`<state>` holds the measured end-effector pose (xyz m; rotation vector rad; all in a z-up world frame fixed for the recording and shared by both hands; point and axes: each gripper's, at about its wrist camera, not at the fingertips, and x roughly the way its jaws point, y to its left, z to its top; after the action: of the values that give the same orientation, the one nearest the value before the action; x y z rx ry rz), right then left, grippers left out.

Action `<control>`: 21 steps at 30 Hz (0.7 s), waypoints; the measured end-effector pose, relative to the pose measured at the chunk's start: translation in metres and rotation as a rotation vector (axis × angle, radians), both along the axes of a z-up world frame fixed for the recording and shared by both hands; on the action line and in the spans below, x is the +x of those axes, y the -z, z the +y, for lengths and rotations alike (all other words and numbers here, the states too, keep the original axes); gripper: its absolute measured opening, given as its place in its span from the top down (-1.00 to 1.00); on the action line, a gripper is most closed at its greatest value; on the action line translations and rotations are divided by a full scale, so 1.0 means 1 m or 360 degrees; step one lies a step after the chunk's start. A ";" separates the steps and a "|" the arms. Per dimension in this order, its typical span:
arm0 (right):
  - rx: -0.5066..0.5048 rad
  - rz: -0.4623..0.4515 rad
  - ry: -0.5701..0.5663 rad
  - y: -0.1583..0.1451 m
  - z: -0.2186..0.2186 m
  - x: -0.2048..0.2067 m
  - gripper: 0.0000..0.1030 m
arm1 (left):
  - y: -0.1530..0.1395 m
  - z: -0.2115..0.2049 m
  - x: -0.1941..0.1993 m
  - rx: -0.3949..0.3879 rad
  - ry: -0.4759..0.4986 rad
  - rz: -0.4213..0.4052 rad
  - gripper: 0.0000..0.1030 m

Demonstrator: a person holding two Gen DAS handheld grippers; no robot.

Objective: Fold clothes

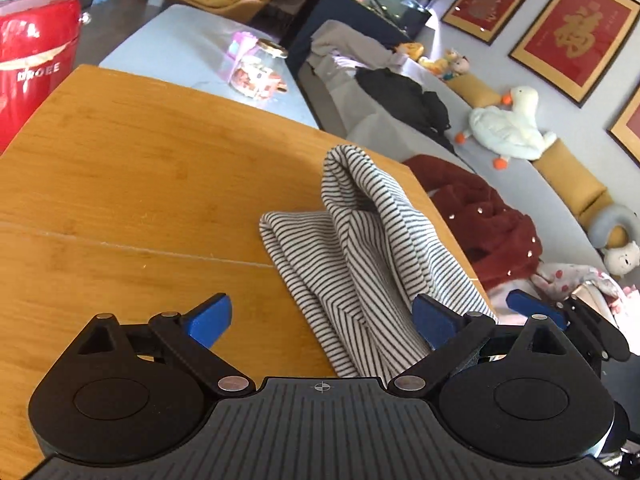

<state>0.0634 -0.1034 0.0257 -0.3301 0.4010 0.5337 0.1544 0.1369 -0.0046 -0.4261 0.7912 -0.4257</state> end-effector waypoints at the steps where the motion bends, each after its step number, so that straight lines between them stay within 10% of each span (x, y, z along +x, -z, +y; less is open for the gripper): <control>1: -0.0019 -0.0016 -0.0025 0.006 0.010 -0.002 -0.67 | 0.000 0.003 -0.003 -0.0009 -0.0021 -0.0006 -0.93; 5: -0.0086 -0.0061 0.0054 0.031 0.035 0.011 -0.55 | -0.006 0.013 -0.009 -0.0021 -0.0088 -0.0035 -0.92; 9: 0.0023 -0.0045 0.0159 0.022 0.022 0.025 0.19 | -0.013 0.019 -0.018 -0.0001 -0.0093 -0.0056 -0.92; 17: -0.0253 -0.0155 0.0130 0.037 0.030 0.016 -0.21 | 0.004 -0.006 -0.012 -0.0086 0.0030 -0.0004 -0.86; 21: -0.0222 -0.0211 0.0163 0.021 0.023 0.020 0.54 | 0.010 -0.021 -0.010 -0.0097 0.0097 0.0036 -0.59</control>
<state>0.0832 -0.0808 0.0043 -0.4742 0.3255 0.3820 0.1440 0.1161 -0.0150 -0.4649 0.8164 -0.5034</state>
